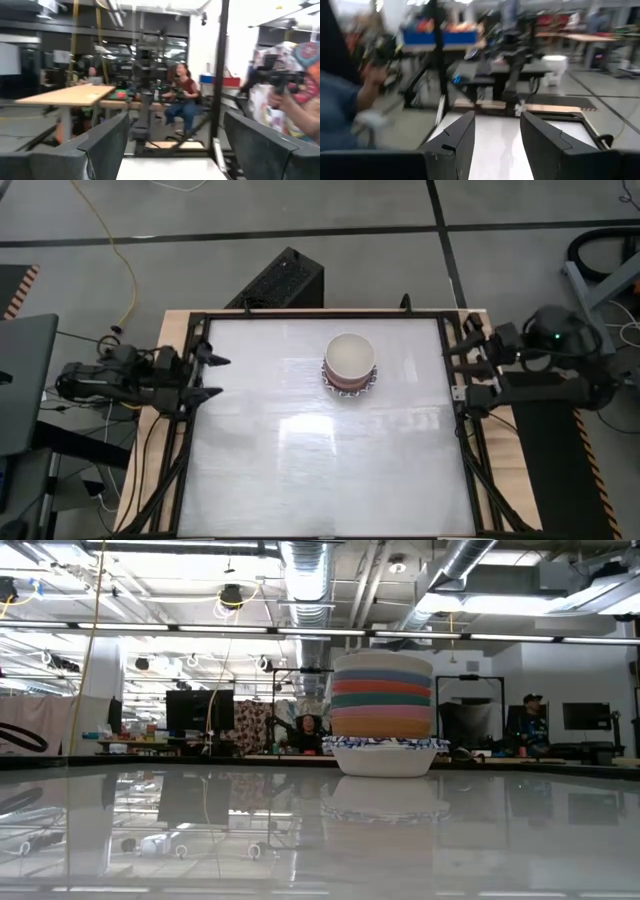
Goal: Nest bowls inside each other by size order
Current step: Return to home position
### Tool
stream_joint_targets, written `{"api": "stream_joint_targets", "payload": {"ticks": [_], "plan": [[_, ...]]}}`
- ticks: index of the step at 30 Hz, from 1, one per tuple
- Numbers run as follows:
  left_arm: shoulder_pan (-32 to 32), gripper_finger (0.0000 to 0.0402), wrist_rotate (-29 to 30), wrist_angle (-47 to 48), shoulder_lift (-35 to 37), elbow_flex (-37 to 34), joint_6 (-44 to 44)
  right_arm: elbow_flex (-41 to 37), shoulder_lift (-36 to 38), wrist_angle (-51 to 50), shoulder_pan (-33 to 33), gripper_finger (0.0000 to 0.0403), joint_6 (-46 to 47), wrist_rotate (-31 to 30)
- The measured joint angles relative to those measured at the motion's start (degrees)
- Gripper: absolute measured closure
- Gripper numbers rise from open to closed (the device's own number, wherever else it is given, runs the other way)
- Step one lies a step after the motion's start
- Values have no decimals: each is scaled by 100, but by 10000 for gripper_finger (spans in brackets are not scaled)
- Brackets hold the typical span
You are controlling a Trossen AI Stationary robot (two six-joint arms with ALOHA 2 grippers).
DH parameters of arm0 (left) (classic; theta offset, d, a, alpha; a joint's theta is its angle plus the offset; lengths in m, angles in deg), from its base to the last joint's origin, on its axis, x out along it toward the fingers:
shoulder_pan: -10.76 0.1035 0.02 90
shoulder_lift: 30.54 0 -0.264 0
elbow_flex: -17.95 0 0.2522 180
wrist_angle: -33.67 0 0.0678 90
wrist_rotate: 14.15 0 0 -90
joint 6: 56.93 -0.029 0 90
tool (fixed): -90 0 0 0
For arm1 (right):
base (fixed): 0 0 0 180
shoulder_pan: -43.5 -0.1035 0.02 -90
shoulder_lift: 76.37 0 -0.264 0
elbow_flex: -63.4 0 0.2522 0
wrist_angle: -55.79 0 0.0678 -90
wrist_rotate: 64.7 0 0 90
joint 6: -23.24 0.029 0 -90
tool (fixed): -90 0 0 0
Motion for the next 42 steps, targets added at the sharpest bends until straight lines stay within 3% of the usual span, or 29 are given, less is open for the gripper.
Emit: {"api": "stream_joint_targets", "payload": {"ticks": [3, 10, 18, 31, 42], "plan": [[0, 88, -34, 180, 133, -4, 52, -766, 684, 411, -97, 225, 431, -414], [0, 88, -17, 769, 197, -30, 57, -2249, 2015, 1172, -116, 226, 788, -547], [0, 88, 35, -195, 251, -1079, 323, -3928, 3115, 2171, -114, 226, 1138, -541], [0, 88, -98, -1264, 601, -2452, 722, -6275, 3038, 5025, -118, 226, 1575, -529], [0, 88, -178, -800, 1835, -3040, 844, -6313, 3148, 4674, -116, 226, 1414, -550]]}}
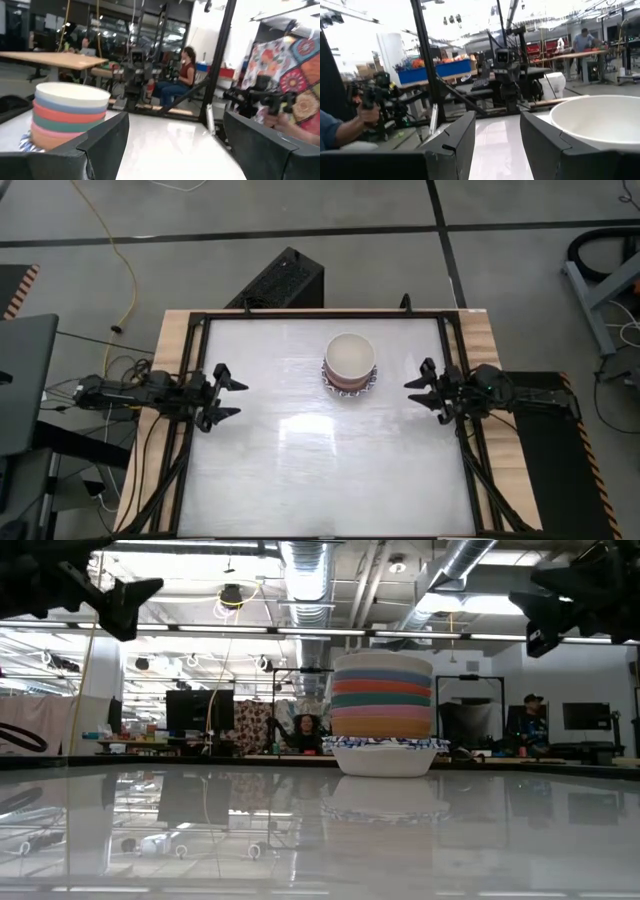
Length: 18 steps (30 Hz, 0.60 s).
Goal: Nest bowls inside each other by size order
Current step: Return to home position
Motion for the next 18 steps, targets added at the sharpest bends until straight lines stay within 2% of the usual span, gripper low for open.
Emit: {"api": "stream_joint_targets", "payload": {"ticks": [3, 10, 18], "plan": [[0, 88, -130, 123, 280, -59, 33, 0, -10, -140, 0, 226, -47, 1], [2, 88, -14, 392, 248, -175, 61, 0, -13, -331, 0, 226, -48, -103], [2, 88, -381, 375, 253, -180, 57, -2, -13, -803, 0, 226, -8, -311]]}}
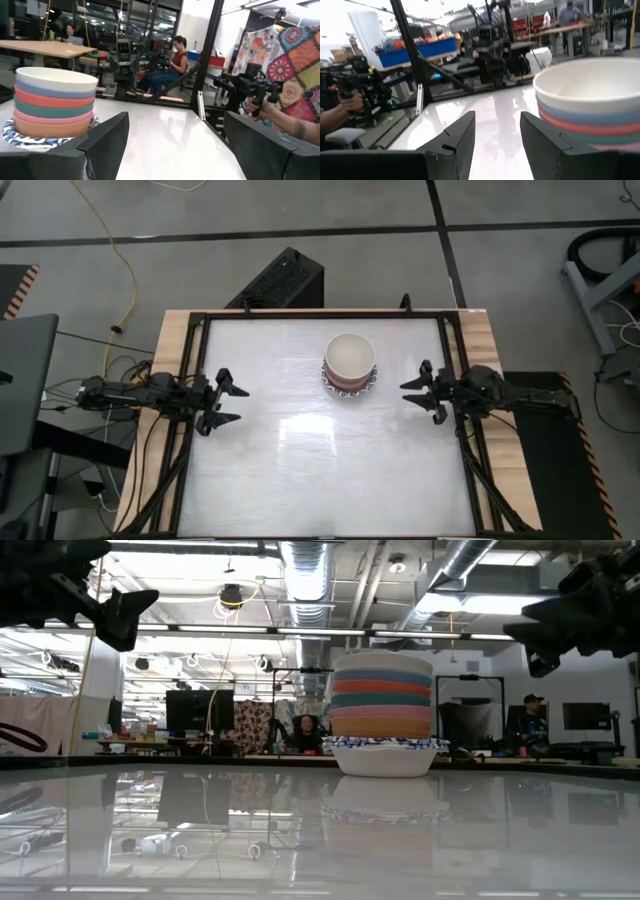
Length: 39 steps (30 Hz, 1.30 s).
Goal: Nest bowls inside each other by size order
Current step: Return to home position
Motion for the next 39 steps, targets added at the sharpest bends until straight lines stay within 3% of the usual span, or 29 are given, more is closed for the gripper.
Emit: {"api": "stream_joint_targets", "payload": {"ticks": [19, 33, 39], "plan": [[0, 88, -1, 107, 0, -12, -233, 0, -1, -206, 0, 226, 14, 0], [0, 88, 1269, 919, -4, -17, -897, -4, -2, -221, 0, 226, 17, 8], [0, 88, 1281, 970, -7, -20, -745, -4, -1, -223, 0, 226, 17, 10]]}}
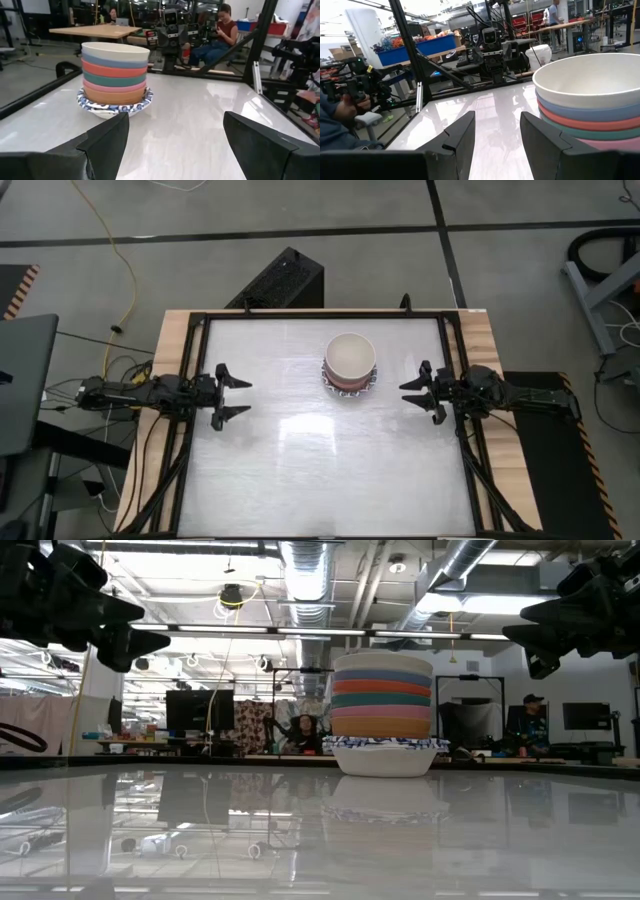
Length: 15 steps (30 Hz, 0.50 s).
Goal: Nest bowls inside each other by size order
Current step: Return to home position
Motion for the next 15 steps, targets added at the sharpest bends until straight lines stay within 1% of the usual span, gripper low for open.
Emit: {"api": "stream_joint_targets", "payload": {"ticks": [15], "plan": [[0, 88, -3, 3, 0, 0, -6, -2, -1, -2, 0, 226, -3, 2]]}}
